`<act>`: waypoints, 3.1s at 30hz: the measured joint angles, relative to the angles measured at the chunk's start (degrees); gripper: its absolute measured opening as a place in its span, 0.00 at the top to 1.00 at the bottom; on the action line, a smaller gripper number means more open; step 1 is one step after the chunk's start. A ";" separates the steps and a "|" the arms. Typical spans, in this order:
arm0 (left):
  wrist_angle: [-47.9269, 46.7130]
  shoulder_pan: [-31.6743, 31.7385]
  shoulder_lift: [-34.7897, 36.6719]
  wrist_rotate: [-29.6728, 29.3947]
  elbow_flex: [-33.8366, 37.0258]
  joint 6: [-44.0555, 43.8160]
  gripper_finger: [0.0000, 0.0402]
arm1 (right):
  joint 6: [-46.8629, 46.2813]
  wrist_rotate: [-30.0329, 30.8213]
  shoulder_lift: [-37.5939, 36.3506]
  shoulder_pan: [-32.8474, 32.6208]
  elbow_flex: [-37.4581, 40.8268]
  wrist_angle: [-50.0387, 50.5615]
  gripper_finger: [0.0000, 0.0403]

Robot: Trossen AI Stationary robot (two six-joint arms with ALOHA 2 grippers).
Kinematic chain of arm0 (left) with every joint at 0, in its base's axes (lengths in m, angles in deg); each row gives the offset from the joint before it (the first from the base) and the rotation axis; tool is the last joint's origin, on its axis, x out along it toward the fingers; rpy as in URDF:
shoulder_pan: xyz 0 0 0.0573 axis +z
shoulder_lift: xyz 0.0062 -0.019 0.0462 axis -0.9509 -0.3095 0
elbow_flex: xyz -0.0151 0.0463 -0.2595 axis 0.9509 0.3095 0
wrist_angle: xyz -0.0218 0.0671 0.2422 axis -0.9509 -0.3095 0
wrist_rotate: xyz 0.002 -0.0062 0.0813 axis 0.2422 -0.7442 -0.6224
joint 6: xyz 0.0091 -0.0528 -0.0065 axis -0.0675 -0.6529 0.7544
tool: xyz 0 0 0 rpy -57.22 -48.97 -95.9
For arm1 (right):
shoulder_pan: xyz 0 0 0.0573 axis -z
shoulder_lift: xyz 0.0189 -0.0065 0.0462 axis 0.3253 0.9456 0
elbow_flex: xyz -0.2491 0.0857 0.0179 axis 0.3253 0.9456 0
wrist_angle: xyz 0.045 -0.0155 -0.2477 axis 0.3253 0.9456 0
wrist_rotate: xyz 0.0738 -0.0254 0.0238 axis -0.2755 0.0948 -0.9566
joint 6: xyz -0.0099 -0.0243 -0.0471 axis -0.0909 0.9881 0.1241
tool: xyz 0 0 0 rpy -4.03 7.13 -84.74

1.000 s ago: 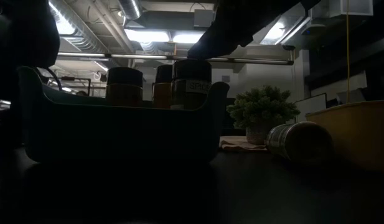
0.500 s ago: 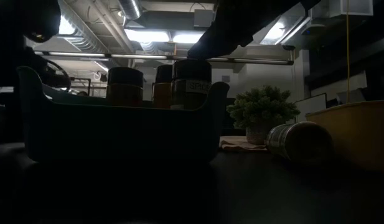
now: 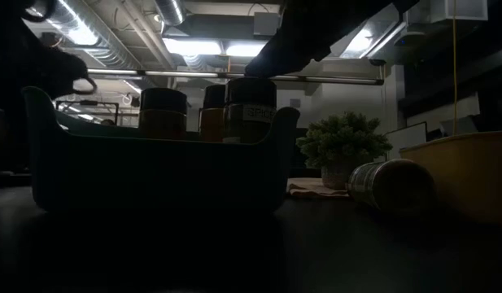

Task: Sort spices by type
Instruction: Put the purple seasoning bottle into the blue bin

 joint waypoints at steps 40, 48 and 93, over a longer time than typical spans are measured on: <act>74.97 -15.87 -22.42 -47.63 0.00 57.63 0.59 | 0.17 7.15 5.87 0.02 0.00 -29.90 0.57; 80.68 -16.08 -27.59 -48.42 0.00 58.85 0.59 | -2.21 7.52 8.56 0.00 0.00 -30.62 0.57; 82.61 -19.37 -27.63 -50.49 0.00 63.07 0.59 | -10.63 0.36 10.82 -3.81 0.00 -33.68 0.57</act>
